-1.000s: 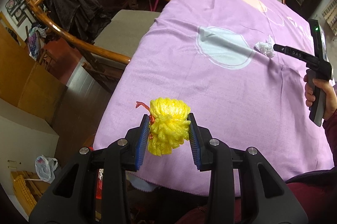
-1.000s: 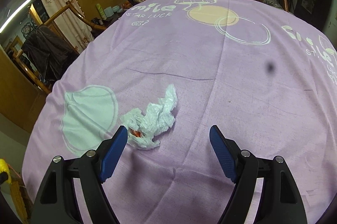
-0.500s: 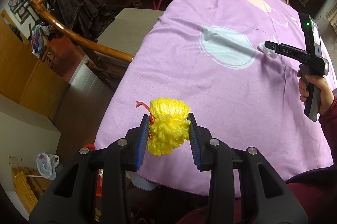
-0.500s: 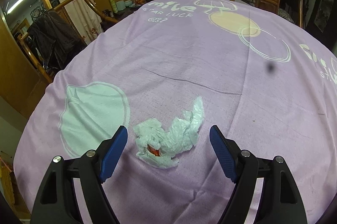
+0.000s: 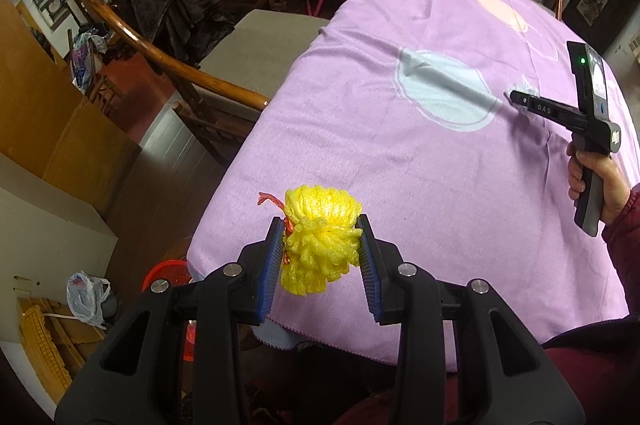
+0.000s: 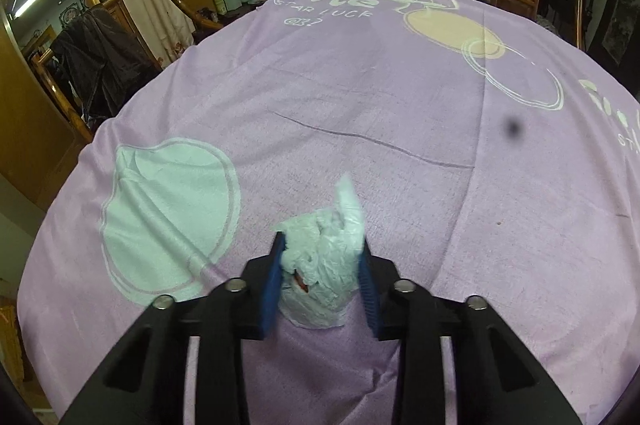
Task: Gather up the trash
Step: 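Lower the right tool onto the crumpled white tissue and close it, then carry the tassel and tissue over to the red basket with both tools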
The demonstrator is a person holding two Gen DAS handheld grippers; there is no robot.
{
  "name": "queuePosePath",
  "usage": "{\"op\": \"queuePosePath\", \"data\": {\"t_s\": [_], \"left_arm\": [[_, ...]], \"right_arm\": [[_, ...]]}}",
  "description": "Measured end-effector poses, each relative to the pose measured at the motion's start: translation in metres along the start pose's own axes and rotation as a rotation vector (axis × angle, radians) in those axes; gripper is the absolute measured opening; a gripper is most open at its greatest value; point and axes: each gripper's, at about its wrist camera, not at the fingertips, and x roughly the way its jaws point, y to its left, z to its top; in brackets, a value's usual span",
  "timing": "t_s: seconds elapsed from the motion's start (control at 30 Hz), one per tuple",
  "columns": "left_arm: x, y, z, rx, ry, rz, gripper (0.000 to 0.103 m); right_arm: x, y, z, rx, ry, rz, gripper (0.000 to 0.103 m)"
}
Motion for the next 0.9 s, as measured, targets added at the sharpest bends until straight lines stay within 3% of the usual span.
{"op": "queuePosePath", "data": {"t_s": [0.3,0.9], "left_arm": [[-0.013,-0.005,0.004,0.059,-0.074,-0.079,0.037],[-0.024,-0.042,0.026,0.282,-0.152,-0.257,0.037]], "right_arm": [[-0.055,-0.007,0.002,0.06,-0.1,-0.025,0.03],[-0.133,-0.047,-0.093,0.325,-0.117,-0.15,0.031]]}}
